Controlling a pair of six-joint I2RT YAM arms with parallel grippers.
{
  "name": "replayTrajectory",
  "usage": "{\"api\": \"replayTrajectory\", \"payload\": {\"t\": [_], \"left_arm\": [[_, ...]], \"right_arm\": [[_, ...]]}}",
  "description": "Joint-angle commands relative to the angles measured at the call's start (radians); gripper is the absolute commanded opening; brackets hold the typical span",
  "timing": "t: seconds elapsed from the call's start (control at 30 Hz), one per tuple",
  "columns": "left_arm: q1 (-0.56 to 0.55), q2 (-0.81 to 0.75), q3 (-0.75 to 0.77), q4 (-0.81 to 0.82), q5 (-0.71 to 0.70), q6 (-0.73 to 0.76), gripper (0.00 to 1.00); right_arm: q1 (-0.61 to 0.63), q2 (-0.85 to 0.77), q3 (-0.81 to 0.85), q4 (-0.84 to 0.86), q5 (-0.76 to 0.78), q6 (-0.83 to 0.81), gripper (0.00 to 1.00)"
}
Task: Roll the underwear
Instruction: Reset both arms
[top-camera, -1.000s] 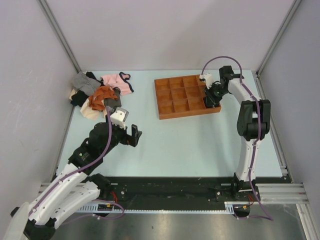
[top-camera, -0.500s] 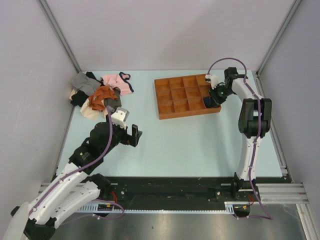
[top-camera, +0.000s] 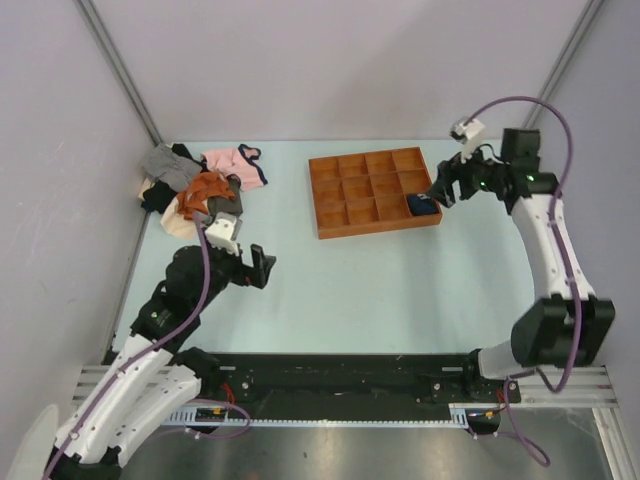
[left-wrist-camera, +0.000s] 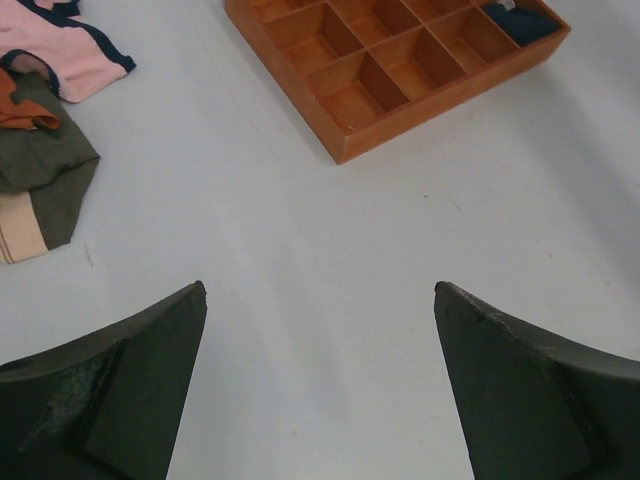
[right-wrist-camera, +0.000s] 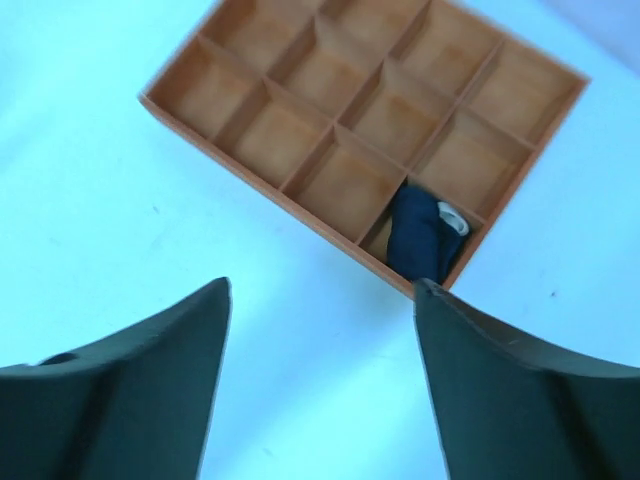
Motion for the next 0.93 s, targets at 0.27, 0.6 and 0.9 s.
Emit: {"api": "replayTrajectory", "payload": {"t": [0.27,0.6,0.9], "left_arm": [[0.27,-0.008,0.005,0.037,0.288,-0.061,1.0],[0.27,-0.145,-0.018,-0.035,0.267,-0.086,1.0],[0.27,-0.127,-0.006,-0.052,0.219,-0.083,1.0]], "right_arm": [[-0.219,-0.353,-0.233,0.222,-0.111,0.345,1.0],[-0.219,-0.566,-0.458,0.458,0.158,0.63,0.99],[-0.227,-0.591,-0.487,0.468,0.106,0.621,1.0]]}}
